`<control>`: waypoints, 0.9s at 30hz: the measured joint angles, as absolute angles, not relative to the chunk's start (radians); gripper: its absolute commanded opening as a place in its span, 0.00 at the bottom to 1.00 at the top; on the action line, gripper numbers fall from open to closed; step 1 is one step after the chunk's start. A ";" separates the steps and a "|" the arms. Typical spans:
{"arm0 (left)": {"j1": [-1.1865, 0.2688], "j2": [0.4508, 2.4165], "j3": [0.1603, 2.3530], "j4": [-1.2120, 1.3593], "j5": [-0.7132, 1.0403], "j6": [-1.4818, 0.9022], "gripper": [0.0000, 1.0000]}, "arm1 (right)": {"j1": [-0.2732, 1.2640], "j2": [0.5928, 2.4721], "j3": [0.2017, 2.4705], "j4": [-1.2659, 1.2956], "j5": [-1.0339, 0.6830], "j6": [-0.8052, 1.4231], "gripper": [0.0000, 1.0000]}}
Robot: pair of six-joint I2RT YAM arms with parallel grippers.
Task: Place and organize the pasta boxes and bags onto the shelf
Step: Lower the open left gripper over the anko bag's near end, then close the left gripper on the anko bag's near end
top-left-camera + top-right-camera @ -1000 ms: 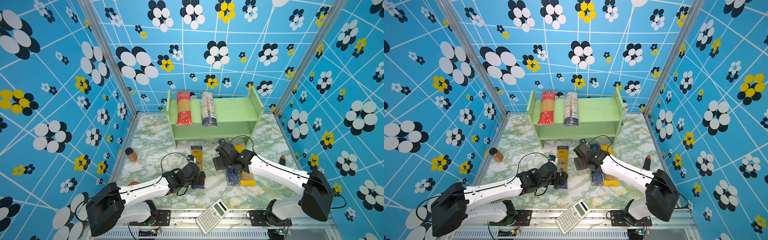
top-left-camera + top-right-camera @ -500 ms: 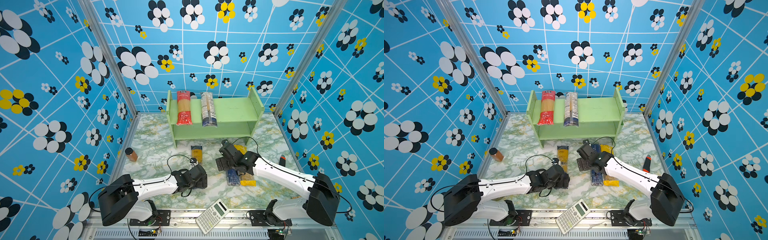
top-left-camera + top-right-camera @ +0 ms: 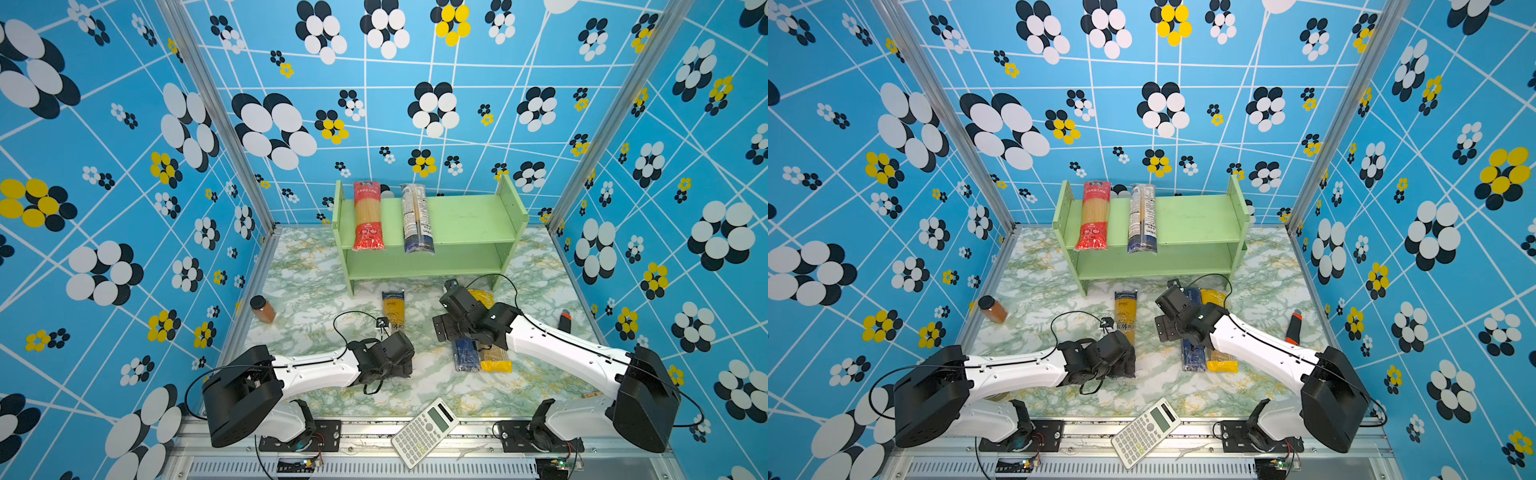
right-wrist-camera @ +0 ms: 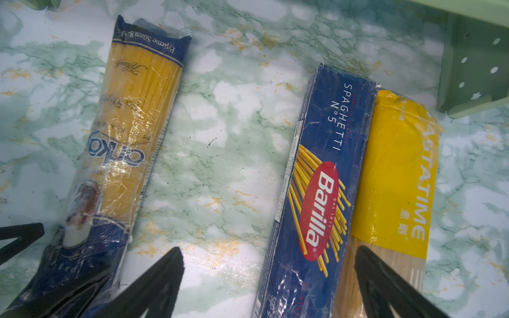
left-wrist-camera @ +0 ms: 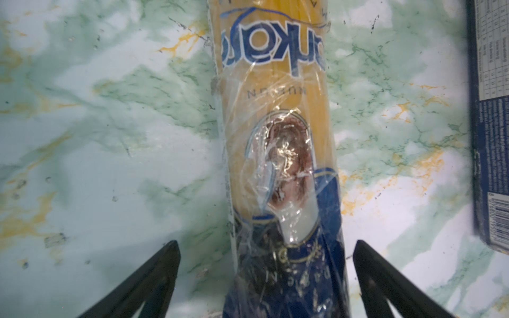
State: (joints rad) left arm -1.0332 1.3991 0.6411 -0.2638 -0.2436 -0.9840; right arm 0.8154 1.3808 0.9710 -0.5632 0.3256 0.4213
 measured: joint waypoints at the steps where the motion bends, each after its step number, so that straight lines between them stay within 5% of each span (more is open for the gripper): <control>1: -1.037 1.400 0.644 -0.271 -0.249 -0.987 0.99 | 0.815 1.381 0.969 -0.563 0.326 0.422 0.99; 16: -1.063 1.520 0.739 -0.374 -0.308 -1.055 1.00 | 0.801 1.343 0.934 -0.564 0.324 0.422 0.99; 27: -1.069 1.539 0.756 -0.398 -0.319 -1.063 0.87 | 0.791 1.330 0.925 -0.564 0.323 0.422 0.99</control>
State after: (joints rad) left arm -1.0695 1.5391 0.7555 -0.3981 -0.3187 -1.0630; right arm 0.7910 1.3304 0.9245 -0.5644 0.3233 0.4217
